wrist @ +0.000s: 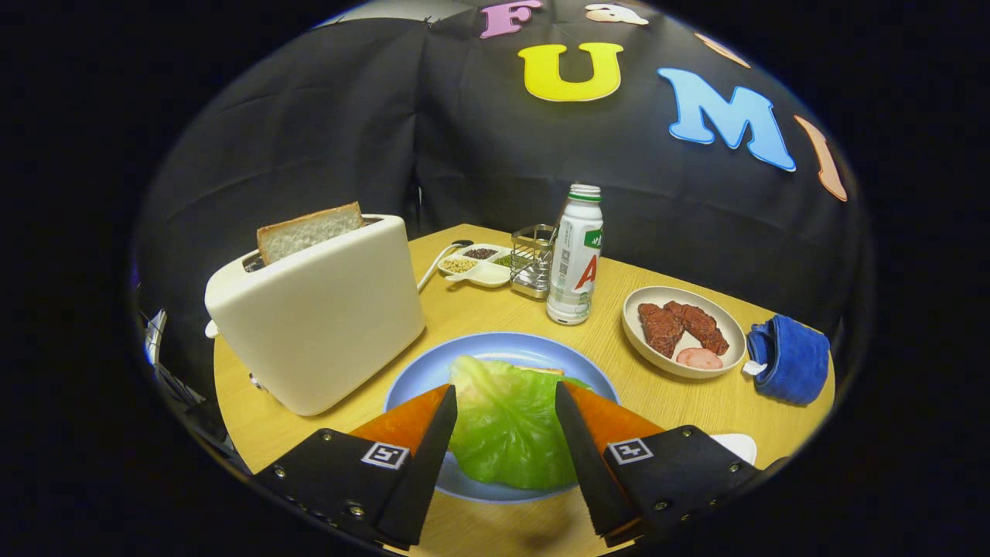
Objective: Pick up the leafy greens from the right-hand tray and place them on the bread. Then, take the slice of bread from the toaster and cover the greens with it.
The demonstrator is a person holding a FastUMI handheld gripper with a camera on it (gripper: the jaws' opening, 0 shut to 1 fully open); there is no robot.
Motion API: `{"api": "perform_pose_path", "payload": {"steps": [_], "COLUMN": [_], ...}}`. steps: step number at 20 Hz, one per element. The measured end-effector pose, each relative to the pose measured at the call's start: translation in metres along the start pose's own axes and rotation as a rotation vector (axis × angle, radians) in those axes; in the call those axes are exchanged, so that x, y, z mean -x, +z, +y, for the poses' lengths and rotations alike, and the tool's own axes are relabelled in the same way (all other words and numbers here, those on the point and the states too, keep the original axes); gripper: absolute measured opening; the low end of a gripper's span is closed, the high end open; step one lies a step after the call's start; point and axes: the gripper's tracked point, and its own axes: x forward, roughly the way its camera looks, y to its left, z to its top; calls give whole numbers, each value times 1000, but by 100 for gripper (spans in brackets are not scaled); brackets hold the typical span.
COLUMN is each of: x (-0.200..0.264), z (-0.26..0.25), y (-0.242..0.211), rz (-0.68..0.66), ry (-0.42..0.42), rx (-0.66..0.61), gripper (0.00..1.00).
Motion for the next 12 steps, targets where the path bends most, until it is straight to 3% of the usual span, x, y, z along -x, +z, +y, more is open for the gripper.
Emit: {"api": "perform_pose_path", "payload": {"steps": [4, 12], "x": [22, 62], "z": [13, 69], "y": [12, 49], "rz": [-128, -372], "ry": [-55, -76], "rx": [-30, -105], "gripper": [78, 78]}}
